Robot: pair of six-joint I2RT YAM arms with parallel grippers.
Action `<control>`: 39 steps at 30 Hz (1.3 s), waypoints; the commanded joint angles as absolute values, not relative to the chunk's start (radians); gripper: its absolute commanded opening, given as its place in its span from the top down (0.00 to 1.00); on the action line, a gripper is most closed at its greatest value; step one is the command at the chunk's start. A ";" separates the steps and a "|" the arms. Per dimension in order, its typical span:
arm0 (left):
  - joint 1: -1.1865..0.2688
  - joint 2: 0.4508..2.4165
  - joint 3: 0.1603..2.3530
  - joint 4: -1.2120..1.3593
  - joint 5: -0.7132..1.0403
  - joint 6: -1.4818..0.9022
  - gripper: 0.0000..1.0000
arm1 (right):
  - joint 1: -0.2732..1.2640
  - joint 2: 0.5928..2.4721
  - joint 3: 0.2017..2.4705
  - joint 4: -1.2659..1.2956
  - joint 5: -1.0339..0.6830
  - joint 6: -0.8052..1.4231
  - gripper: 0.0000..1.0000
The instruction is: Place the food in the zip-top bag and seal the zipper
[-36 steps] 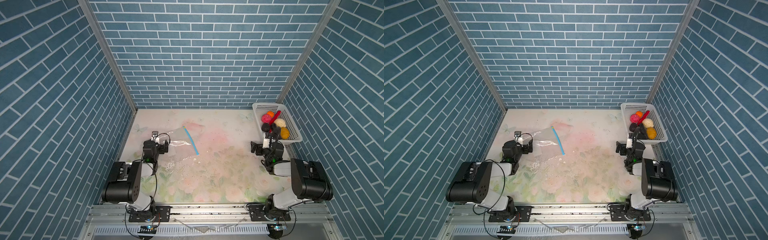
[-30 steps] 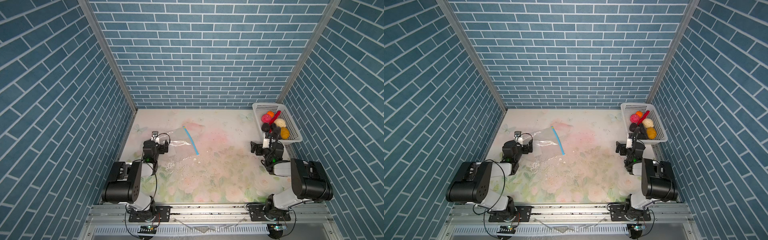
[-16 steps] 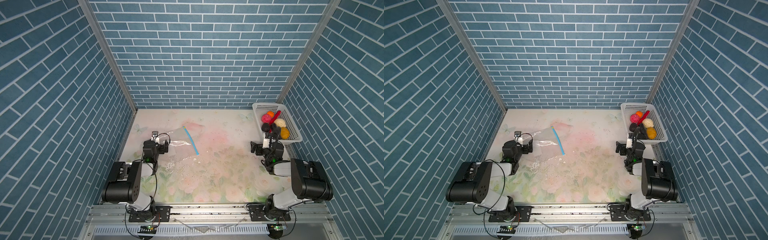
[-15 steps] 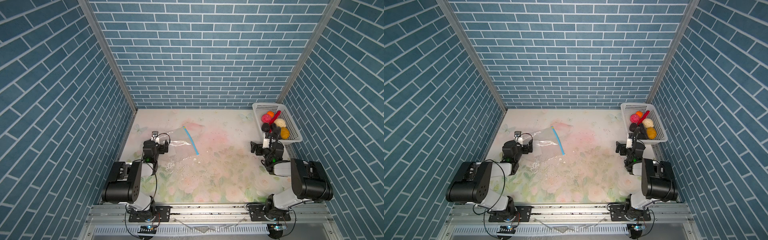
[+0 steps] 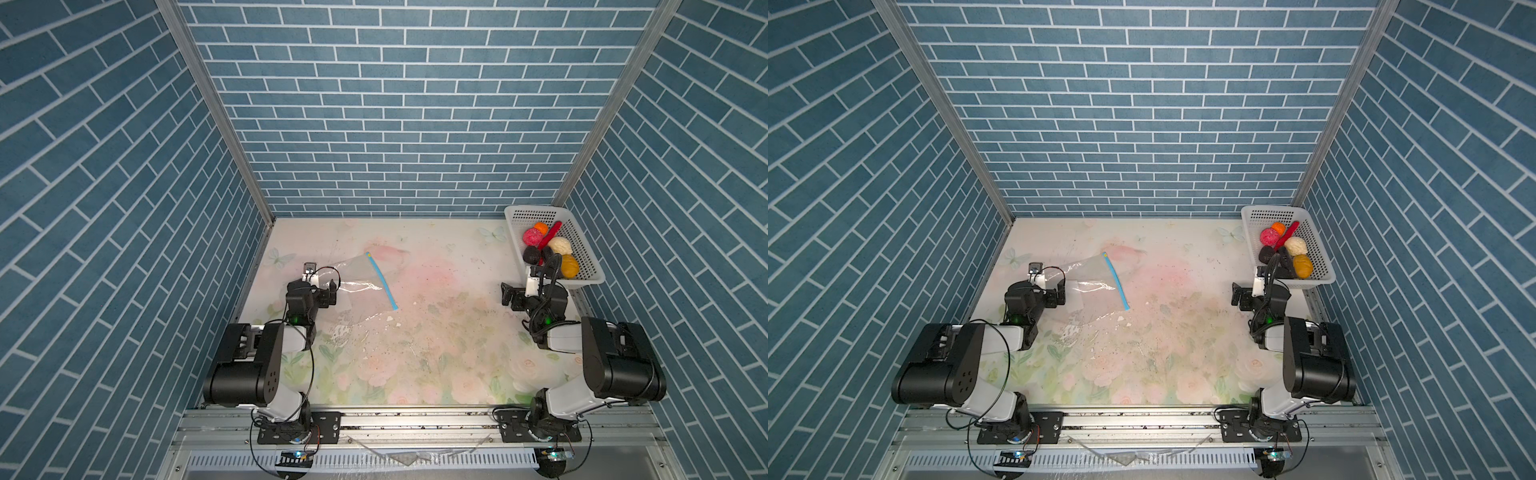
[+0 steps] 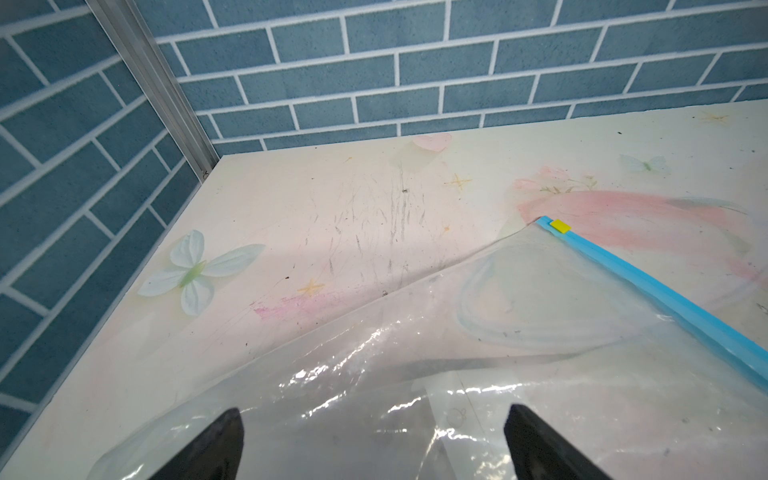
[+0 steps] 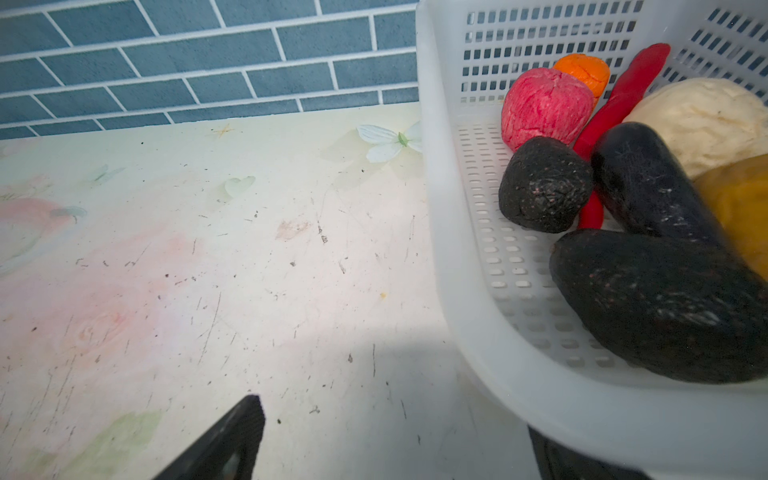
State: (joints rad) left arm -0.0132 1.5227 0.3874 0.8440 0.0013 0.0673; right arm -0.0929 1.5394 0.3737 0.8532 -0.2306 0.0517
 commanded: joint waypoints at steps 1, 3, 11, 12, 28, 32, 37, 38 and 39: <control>-0.011 1.528 0.391 0.850 0.005 0.067 0.01 | -0.097 1.543 0.385 0.884 -0.242 0.026 0.01; -0.010 1.528 0.393 0.850 0.005 0.067 0.01 | -0.097 1.544 0.385 0.884 -0.242 0.026 0.01; -0.011 1.528 0.394 0.850 0.003 0.067 0.01 | -0.097 1.545 0.385 0.882 -0.242 0.025 0.01; -0.011 1.528 0.393 0.850 0.003 0.067 0.01 | -0.097 1.544 0.385 0.884 -0.242 0.025 0.01; -0.011 1.526 0.391 0.851 0.003 0.068 0.00 | -0.097 1.541 0.387 0.878 -0.154 0.052 0.01; -0.011 1.526 0.391 0.852 0.004 0.067 0.01 | -0.096 1.542 0.389 0.875 -0.130 0.062 0.01; -0.011 1.528 0.391 0.851 0.004 0.066 0.01 | -0.093 1.546 0.398 0.860 -0.121 0.060 0.01; -0.011 1.527 0.392 0.851 0.005 0.068 0.01 | -0.094 1.546 0.398 0.860 -0.120 0.060 0.01; -0.011 1.528 0.391 0.851 0.005 0.067 0.01 | -0.094 1.546 0.399 0.860 -0.120 0.060 0.01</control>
